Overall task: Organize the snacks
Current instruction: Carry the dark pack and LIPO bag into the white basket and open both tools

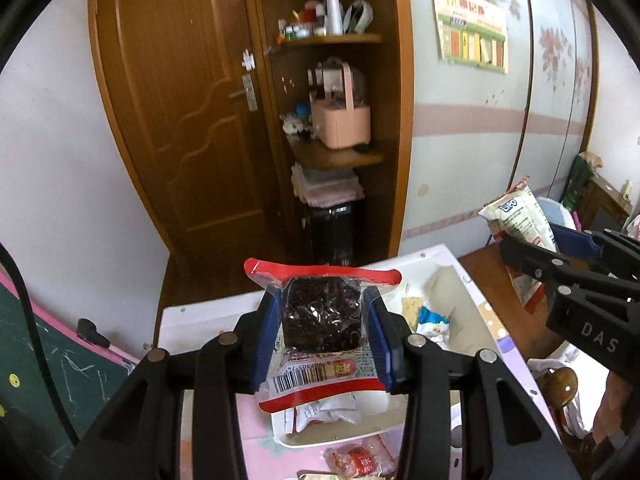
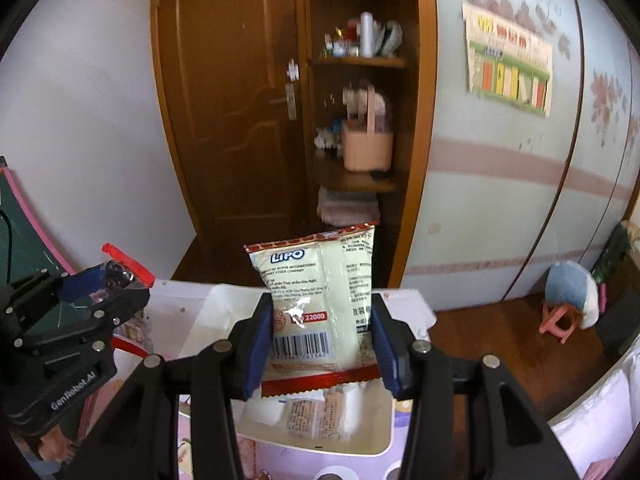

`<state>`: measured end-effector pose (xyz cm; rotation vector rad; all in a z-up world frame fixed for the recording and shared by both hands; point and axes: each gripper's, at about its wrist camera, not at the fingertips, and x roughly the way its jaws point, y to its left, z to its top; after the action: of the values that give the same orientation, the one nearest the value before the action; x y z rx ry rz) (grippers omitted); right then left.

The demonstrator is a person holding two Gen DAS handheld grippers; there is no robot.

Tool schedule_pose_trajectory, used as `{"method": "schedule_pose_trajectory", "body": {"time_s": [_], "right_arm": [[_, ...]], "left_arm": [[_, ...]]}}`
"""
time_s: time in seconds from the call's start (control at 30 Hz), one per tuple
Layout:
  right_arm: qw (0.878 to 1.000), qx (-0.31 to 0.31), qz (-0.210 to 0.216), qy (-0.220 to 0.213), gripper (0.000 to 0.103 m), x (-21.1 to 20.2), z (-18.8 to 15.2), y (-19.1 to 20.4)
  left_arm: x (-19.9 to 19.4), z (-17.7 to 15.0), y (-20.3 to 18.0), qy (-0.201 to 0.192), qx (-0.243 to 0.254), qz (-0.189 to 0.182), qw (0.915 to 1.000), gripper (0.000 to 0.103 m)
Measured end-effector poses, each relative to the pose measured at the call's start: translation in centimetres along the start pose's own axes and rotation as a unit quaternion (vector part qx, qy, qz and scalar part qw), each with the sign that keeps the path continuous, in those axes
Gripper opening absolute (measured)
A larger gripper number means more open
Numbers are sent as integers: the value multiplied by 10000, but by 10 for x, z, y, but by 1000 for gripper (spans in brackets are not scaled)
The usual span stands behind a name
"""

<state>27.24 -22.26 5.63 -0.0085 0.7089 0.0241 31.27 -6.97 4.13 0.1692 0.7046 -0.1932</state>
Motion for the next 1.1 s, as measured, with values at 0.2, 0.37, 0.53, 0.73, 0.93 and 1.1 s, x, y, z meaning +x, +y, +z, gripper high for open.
{"method": "schedule_pose_trajectory", "body": {"time_s": [0.2,0.37,0.53,0.73,0.93,1.1], "right_arm": [[9990,179,17,400,46,41,-12,-8],[9976,259,-6,637,46,67,-17,-12],[9962,290,-39,819,47,84,-21,-14],[9928,456,-46,1103,50,103,-29,-21],[9914,366,18,1253,54,111,-39,-18],[9914,274,96,1276,56,106,-44,-11]], "left_arm": [[49,-7,-6,342,52,7,9994,40],[74,-13,-10,541,8,-41,9985,41],[96,-19,-16,764,87,-12,9970,43],[106,-29,-17,886,113,59,9960,88],[105,-32,-14,927,164,124,9955,89],[100,-36,-11,928,152,142,9955,89]]}}
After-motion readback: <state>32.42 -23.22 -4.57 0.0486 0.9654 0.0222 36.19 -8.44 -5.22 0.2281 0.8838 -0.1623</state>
